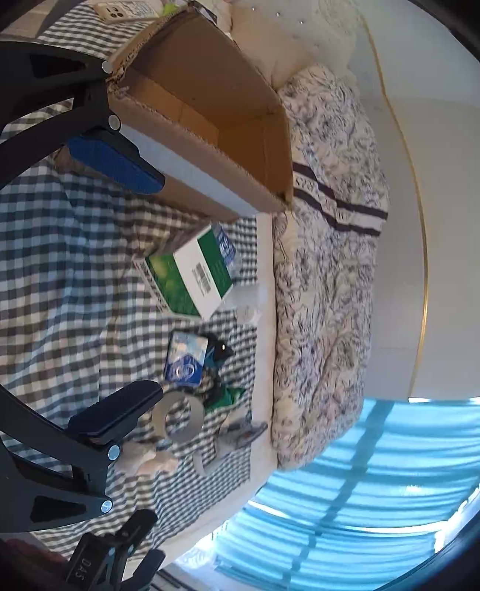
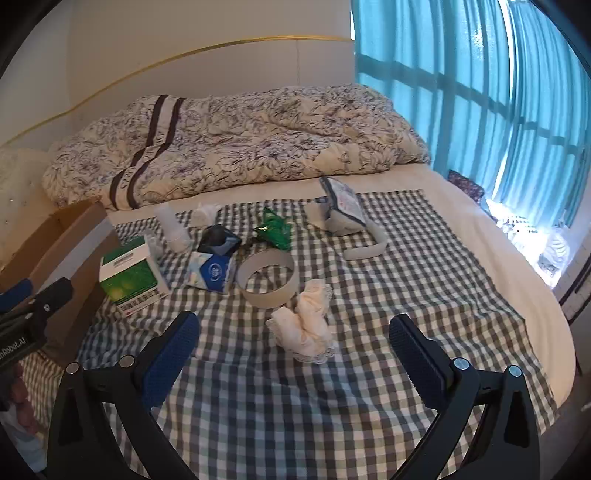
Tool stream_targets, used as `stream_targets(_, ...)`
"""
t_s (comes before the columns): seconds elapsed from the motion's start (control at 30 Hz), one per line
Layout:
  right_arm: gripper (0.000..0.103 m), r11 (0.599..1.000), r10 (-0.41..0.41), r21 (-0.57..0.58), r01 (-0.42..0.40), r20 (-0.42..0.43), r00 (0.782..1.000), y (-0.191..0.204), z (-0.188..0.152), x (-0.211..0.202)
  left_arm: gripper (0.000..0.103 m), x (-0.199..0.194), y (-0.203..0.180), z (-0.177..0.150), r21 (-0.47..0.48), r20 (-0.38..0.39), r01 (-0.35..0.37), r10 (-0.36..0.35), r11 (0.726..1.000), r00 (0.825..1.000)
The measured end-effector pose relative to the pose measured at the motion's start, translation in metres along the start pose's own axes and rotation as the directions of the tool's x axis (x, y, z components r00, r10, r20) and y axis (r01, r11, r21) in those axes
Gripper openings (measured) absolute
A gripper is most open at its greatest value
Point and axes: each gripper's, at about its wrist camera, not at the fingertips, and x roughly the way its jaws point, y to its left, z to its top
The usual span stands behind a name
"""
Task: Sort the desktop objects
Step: 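Move both tools toward the items on the checkered cloth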
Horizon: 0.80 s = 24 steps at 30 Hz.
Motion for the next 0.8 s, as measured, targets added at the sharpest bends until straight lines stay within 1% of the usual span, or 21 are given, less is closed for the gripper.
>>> stream_targets(0.1, 0.103, 1.0, 0.003, 0.006, -0.003, 0.008, 1.0, 0.0, -0.001, -0.002, 0.103, -0.002, -0.002, 0.001, 0.006, 0.009, 0.018, -0.018, 1.0, 1.0)
stream_targets(0.17, 0.097, 1.0, 0.016, 0.023, -0.017, 0.02, 1.0, -0.002, -0.001, -0.005, 0.103, -0.003, -0.002, 0.0, 0.01, 0.021, 0.015, -0.015, 1.0, 1.0)
stream_targets(0.2, 0.096, 0.999, 0.024, 0.028, -0.025, 0.018, 1.0, -0.002, -0.001, -0.005, 0.103, -0.003, -0.002, 0.0, 0.012, 0.024, 0.013, -0.013, 1.0, 1.0)
stream_targets(0.33, 0.096, 1.0, 0.027, 0.008, -0.027, 0.003, 1.0, 0.001, 0.0, -0.004, 0.103, -0.002, 0.002, 0.003, 0.002, 0.017, -0.005, 0.005, 1.0, 1.0)
stream_targets(0.4, 0.096, 1.0, 0.027, -0.003, -0.027, -0.002, 1.0, 0.002, -0.001, -0.005, 0.103, -0.003, 0.004, 0.008, -0.001, -0.002, 0.0, 0.0, 1.0, 1.0)
stream_targets(0.5, 0.096, 0.999, 0.031, -0.013, -0.031, 0.0, 1.0, -0.001, 0.0, -0.01, 0.103, -0.012, 0.001, 0.022, 0.05, -0.019, 0.026, -0.025, 0.998, 1.0)
stream_targets(0.6, 0.096, 0.999, 0.048, -0.006, -0.047, 0.002, 0.999, -0.007, 0.001, -0.017, 0.103, -0.031, 0.002, 0.036, 0.128, 0.002, 0.019, -0.019, 0.992, 1.0)
stream_targets(0.67, 0.096, 0.998, 0.059, 0.001, -0.059, 0.0, 0.998, -0.012, 0.003, -0.022, 0.103, -0.045, 0.004, 0.041, 0.174, -0.004, 0.0, 0.001, 0.985, 1.0)
stream_targets(0.73, 0.096, 0.998, 0.068, 0.009, -0.068, 0.005, 0.998, -0.014, 0.004, -0.028, 0.103, -0.052, 0.006, 0.044, 0.17, -0.029, -0.002, 0.007, 0.985, 1.0)
stream_targets(0.8, 0.096, 0.997, 0.079, 0.017, -0.079, 0.012, 0.997, -0.016, 0.004, -0.034, 0.103, -0.058, 0.009, 0.045, 0.14, -0.044, 0.012, -0.006, 0.99, 0.999)
